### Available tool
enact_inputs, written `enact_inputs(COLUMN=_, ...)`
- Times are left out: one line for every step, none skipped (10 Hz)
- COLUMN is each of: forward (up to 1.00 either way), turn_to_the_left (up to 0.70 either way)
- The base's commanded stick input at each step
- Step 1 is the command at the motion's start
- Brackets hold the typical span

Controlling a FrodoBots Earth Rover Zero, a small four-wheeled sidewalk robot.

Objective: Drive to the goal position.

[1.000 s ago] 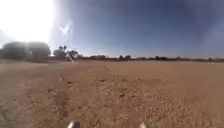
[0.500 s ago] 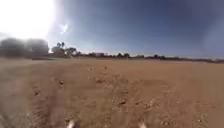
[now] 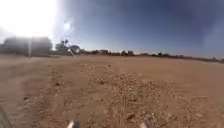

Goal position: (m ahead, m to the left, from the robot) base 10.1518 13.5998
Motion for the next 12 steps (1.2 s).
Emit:
enact_inputs(forward=0.70, turn_to_the_left=0.00)
enact_inputs(forward=0.70, turn_to_the_left=0.00)
enact_inputs(forward=0.70, turn_to_the_left=0.00)
enact_inputs(forward=0.70, turn_to_the_left=0.00)
enact_inputs(forward=0.70, turn_to_the_left=0.00)
enact_inputs(forward=0.70, turn_to_the_left=0.00)
enact_inputs(forward=0.70, turn_to_the_left=0.00)
enact_inputs(forward=0.70, turn_to_the_left=0.00)
enact_inputs(forward=0.70, turn_to_the_left=0.00)
enact_inputs(forward=0.70, turn_to_the_left=0.00)
enact_inputs(forward=0.70, turn_to_the_left=0.00)
enact_inputs(forward=0.70, turn_to_the_left=0.00)
